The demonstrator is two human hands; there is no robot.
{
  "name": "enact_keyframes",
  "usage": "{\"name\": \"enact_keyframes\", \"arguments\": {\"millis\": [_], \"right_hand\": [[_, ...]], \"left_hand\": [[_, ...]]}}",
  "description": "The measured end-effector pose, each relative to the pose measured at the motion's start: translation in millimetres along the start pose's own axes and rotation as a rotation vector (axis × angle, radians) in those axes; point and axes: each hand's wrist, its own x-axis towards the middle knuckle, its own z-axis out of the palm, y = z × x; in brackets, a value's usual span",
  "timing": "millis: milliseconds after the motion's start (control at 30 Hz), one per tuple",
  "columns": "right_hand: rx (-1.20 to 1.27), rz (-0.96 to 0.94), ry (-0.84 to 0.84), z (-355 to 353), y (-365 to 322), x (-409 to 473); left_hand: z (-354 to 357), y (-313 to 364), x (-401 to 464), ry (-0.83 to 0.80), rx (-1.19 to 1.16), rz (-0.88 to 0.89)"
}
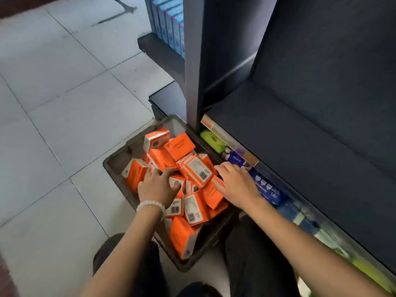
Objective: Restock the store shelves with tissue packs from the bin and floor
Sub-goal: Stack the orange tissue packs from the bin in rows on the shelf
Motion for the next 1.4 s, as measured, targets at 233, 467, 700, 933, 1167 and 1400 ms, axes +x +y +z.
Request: {"name": "enact_keyframes", "arguments": {"millis": [233,467,700,933,1167,1400], "right_hand": [[0.057,-0.048,0.108,127,11,45],[0.194,0.03,0.181,141,11,-5],[0.262,0.113,0.181,145,22,-31],[0.311,0.168,0.155,151,36,-3],[0.268,0.183,0.041,170,39,44],[0.347,0.285,-0.102,179,45,65]], "left_hand": [[107,-18,39,0.133,-0.045,0.031],[124,-29,-20,0.138,0.026,0.001],[126,-25,-42,0.173,0.03,0.016],[151,-29,-9,0.148,0.08,0.057],[158,-21,48,0.022,0.153,0.131],[153,-35,66,-0.095,0.179,0.215]]}}
